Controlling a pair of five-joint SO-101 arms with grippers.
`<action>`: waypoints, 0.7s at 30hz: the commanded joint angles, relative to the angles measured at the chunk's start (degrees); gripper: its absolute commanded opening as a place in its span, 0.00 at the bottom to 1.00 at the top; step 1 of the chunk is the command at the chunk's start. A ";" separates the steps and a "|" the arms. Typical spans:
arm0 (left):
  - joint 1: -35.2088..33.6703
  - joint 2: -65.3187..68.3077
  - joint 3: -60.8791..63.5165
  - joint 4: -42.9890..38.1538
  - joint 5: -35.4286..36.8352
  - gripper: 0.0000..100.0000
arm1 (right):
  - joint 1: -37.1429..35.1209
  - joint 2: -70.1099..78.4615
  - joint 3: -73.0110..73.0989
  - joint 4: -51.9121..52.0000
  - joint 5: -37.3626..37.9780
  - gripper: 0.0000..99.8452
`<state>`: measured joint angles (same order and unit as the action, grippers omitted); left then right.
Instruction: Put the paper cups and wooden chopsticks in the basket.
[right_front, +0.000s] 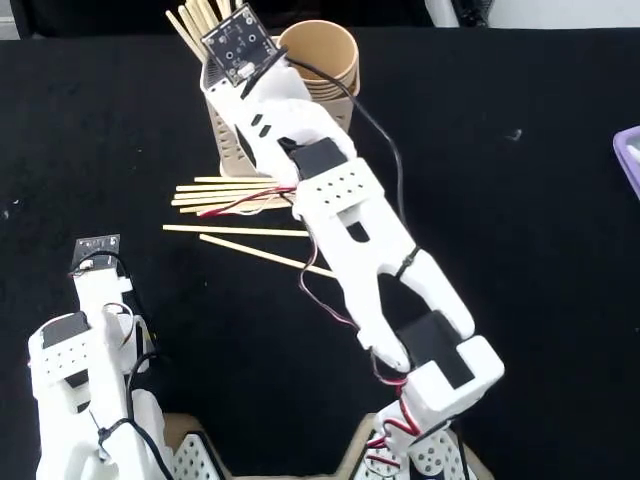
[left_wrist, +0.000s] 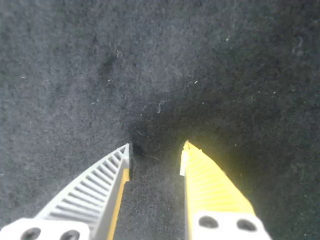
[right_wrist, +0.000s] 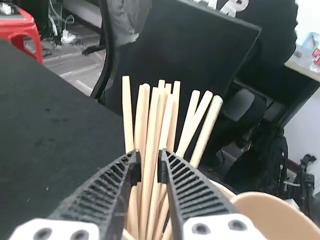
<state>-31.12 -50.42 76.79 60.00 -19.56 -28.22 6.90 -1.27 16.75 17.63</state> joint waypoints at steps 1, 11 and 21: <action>0.66 -0.70 -0.13 -0.79 0.26 0.17 | 0.44 -9.01 -3.74 5.19 -0.44 0.08; 0.66 -0.70 -0.13 -0.79 0.26 0.17 | 0.44 -25.71 4.53 34.02 0.00 0.08; 0.66 -0.70 -0.13 -0.79 0.26 0.17 | 0.53 -22.20 25.45 35.43 0.18 0.20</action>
<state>-31.12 -50.42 76.79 60.00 -19.56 -28.22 -15.43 20.97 52.18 17.71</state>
